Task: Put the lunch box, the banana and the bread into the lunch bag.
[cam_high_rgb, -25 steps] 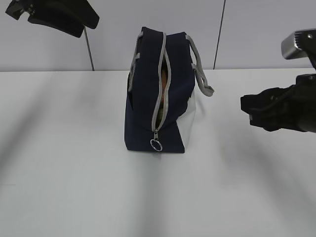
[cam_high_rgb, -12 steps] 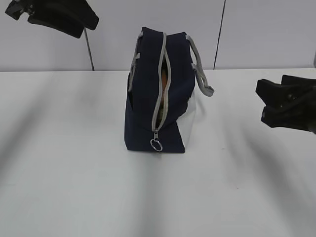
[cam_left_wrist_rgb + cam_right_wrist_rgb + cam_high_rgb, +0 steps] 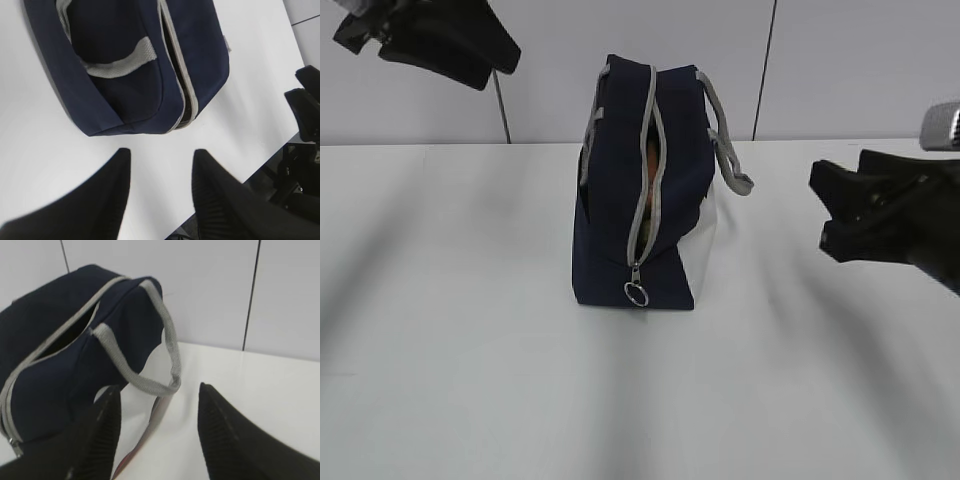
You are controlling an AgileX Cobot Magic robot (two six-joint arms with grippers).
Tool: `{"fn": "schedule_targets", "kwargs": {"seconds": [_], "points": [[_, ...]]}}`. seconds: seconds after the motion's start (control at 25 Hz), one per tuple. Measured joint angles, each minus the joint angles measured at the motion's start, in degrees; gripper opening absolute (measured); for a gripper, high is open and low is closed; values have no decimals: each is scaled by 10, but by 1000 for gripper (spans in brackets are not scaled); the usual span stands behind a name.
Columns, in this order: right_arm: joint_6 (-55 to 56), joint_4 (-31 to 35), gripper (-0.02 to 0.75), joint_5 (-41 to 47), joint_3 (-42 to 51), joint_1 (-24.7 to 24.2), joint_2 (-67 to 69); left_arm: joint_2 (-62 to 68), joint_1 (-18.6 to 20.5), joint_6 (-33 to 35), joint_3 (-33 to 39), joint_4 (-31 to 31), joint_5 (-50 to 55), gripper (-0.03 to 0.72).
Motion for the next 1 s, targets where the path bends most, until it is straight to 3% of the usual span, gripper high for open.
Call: {"fn": "schedule_targets", "kwargs": {"seconds": [0.2,0.48,1.0], "points": [[50,-119,369,-23,0,0,81,0,0,0,25,1,0,299],[96,-280,319,-139,-2,0,200,0,0,0,27,1,-5,298],[137,-368,271,-201,-67,0,335,0,0,0,27,3,-9,298]]}}
